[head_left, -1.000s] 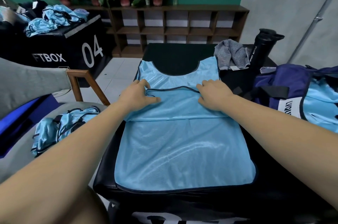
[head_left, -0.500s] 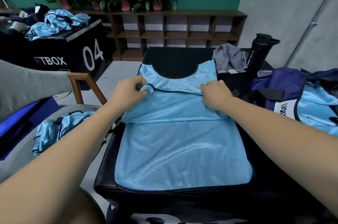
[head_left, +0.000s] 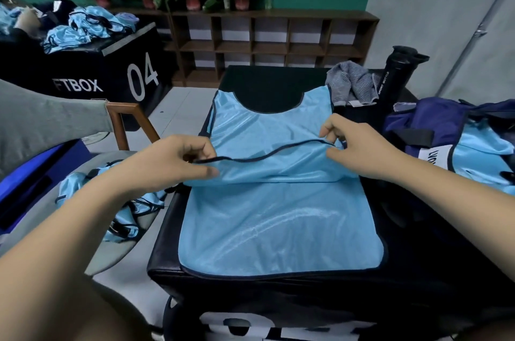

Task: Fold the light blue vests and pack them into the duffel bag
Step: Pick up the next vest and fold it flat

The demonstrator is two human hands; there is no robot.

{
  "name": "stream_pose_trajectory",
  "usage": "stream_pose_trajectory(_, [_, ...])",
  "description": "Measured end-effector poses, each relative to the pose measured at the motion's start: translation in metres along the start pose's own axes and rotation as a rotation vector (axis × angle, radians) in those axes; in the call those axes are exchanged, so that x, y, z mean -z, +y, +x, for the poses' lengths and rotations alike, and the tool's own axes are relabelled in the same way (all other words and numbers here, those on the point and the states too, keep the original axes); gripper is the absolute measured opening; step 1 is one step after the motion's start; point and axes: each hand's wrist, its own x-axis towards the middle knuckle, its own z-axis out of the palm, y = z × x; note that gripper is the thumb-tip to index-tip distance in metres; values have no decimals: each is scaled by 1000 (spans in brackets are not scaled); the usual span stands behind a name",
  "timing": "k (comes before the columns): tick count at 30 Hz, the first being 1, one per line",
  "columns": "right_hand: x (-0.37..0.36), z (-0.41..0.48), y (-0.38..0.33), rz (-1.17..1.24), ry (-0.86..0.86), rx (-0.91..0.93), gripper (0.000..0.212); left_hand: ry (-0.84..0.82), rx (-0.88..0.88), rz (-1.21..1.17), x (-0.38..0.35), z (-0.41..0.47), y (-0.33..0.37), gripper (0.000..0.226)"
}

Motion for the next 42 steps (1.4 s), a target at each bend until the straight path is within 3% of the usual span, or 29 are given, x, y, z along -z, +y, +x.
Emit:
stream_pose_trajectory(5, [7,-54,-9,13,-103,43,33,-145,17,81,-1,-20,-6,12])
stream_pose_trajectory(14, [5,-122,7,-262,-216,300,28,-260,-5,216,-24,-65,-32,21])
stream_pose_trajectory(18, [5,-138,8,-345,-237,374,24,-313,7,245,-35,-75,-37,14])
stream_pose_trajectory(21, [6,-145,6,-425,-283,399,32,-336,2,245,-37,-75,-35,15])
stream_pose_trajectory(31, [12,-157,3,-540,-450,329,24,-440,78,210,-41,-75,-32,14])
stream_pose_trajectory(35, [13,-159,-2,-512,-540,216,17,-489,92,149,-36,-70,-21,11])
stream_pose_trajectory(38, [22,-144,-6,-465,-463,167,21,-403,66,168,-28,-54,-13,20])
stream_pose_trajectory(42, [15,-104,-4,-414,-294,130,32,-34,-23,254,-27,-7,-21,12])
